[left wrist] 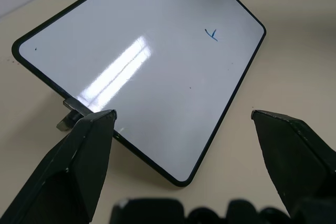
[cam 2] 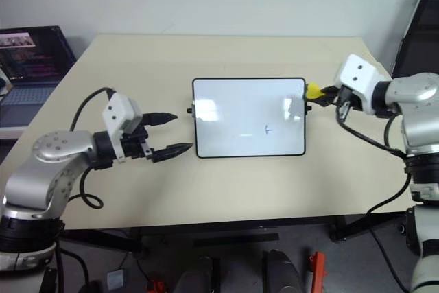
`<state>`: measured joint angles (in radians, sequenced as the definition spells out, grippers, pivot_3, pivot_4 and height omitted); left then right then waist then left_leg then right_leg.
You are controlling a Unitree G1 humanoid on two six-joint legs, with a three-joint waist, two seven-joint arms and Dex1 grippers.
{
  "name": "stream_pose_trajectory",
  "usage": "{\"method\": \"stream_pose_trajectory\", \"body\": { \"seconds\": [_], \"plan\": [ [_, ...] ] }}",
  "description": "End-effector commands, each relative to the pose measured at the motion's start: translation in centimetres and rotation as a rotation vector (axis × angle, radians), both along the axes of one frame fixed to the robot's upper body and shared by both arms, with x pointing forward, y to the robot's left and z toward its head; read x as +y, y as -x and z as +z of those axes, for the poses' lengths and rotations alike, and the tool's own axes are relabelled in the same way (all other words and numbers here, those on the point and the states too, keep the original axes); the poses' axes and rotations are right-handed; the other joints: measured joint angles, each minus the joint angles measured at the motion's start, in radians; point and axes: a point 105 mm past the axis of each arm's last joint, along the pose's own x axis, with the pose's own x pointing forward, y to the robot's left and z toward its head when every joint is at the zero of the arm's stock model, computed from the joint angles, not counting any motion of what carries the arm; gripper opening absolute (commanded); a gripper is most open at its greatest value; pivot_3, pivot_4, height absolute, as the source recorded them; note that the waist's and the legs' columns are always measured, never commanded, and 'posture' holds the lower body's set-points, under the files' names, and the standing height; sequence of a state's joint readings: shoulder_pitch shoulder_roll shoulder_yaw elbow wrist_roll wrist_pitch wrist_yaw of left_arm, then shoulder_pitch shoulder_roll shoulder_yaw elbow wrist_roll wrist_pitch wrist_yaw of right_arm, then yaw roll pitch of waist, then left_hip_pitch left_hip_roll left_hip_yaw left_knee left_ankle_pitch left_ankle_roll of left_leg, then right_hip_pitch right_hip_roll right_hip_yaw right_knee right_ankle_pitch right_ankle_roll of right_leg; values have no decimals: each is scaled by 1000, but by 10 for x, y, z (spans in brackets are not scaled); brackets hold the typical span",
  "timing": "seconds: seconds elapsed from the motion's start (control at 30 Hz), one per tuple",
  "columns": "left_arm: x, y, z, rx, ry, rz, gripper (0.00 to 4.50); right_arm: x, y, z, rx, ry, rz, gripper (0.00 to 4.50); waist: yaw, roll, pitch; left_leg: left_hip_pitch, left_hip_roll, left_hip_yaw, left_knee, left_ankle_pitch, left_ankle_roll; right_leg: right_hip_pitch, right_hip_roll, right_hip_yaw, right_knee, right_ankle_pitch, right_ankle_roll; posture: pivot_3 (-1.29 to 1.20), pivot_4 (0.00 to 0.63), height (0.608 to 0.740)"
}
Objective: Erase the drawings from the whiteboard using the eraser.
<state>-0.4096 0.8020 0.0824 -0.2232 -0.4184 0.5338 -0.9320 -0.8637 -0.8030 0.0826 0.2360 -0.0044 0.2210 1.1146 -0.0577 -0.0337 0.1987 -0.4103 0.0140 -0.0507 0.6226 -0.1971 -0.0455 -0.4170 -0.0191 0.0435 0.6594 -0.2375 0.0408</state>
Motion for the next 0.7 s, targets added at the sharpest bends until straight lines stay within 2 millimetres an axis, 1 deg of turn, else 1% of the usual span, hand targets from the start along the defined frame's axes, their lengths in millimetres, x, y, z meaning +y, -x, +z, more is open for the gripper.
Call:
{"method": "stream_pose_trajectory", "body": {
  "seconds": [0.03,0.13,0.23,0.33,0.37,0.4,0.47,0.53,0.67,0.7],
  "plan": [
    [-2,0,7,-34,-6,-12,4500,30,-6,0,-28,-17,20,43,0,0,0,0,0,0,0,0,0,0,0,0,0,0,0,0,150,740],
    [-4,-1,6,-32,-5,-16,4500,43,-21,-14,-39,23,-28,43,3,0,0,0,0,0,2,0,0,0,0,0,2,0,0,0,150,740],
    [-4,-2,6,-32,-5,-16,4500,48,-33,-24,-59,78,-70,43,8,0,0,-1,-1,0,2,0,0,0,0,0,2,0,0,0,150,740],
    [-3,-1,5,-31,-4,-15,4500,52,-38,-28,-70,127,-79,42,12,0,0,-4,-1,-1,3,0,0,-3,0,0,2,2,-2,0,150,740],
    [-3,0,4,-30,-3,-14,4500,53,-40,-30,-78,157,-84,40,11,0,0,-4,-1,-1,3,0,0,-3,0,0,2,2,-2,0,150,740],
    [-3,0,4,-28,-3,-13,4500,55,-41,-34,-94,223,-81,23,11,0,0,-4,-1,-1,3,0,0,-3,0,0,2,2,-2,0,150,740],
    [-3,1,3,-26,-1,-11,4500,59,-43,-39,-120,316,-79,10,10,0,0,-4,-1,-1,3,0,0,-3,0,0,3,2,-2,0,150,740],
    [-3,1,2,-25,1,-10,4500,68,-41,-47,-128,383,-54,7,7,0,0,-4,-1,-1,4,0,0,-3,0,0,3,2,-1,0,150,740],
    [-3,1,2,-25,3,-7,4500,84,-32,-63,-113,443,-2,2,1,-1,-1,1,0,-1,5,0,0,0,0,0,4,1,0,0,150,740],
    [-3,1,1,-25,3,-6,4500,86,-30,-71,-108,473,13,2,1,-1,-1,3,0,-1,5,0,0,2,0,0,4,1,0,0,150,740]
  ]
}}
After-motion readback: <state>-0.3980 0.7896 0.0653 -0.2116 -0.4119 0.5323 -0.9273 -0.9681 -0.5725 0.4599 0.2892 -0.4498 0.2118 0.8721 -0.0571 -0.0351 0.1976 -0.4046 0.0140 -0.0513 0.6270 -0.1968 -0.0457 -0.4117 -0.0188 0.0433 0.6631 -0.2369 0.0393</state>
